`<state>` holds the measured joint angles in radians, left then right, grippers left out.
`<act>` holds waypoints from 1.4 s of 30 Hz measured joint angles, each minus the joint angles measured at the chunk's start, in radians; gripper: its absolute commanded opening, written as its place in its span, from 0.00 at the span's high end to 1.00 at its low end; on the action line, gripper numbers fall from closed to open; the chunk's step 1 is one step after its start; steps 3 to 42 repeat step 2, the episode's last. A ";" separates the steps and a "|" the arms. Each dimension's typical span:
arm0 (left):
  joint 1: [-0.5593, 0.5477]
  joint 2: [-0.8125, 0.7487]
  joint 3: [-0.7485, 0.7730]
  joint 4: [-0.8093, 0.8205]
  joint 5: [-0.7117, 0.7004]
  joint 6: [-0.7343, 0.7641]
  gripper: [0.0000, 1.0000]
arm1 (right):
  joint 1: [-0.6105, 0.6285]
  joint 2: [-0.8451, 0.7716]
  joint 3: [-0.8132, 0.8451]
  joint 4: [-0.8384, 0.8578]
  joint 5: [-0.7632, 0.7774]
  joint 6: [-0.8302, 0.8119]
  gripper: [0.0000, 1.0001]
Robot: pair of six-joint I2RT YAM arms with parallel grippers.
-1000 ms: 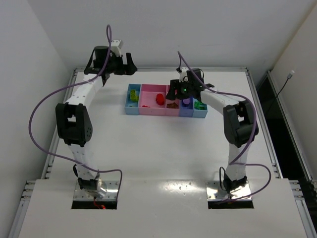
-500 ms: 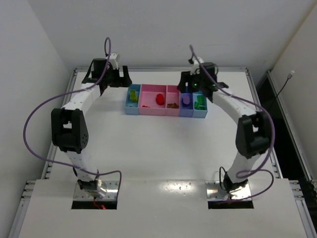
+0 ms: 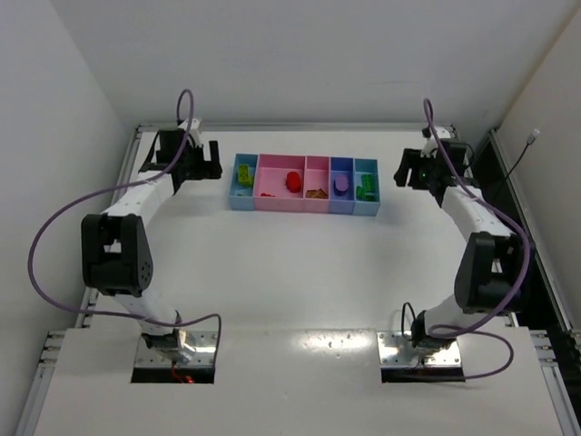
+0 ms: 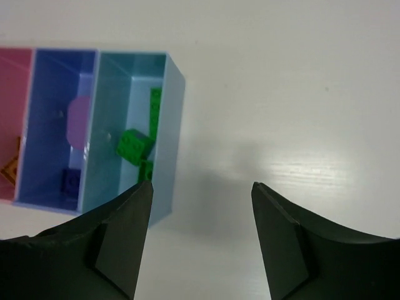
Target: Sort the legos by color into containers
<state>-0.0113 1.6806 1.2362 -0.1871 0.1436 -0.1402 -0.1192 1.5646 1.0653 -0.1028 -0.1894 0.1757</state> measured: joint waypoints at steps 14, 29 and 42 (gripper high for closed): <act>0.002 -0.008 -0.007 0.005 -0.020 0.003 0.00 | -0.011 -0.008 -0.040 -0.010 -0.007 -0.008 0.33; 0.002 -0.008 -0.007 0.005 -0.020 0.003 0.00 | -0.011 -0.008 -0.040 -0.010 -0.007 -0.008 0.33; 0.002 -0.008 -0.007 0.005 -0.020 0.003 0.00 | -0.011 -0.008 -0.040 -0.010 -0.007 -0.008 0.33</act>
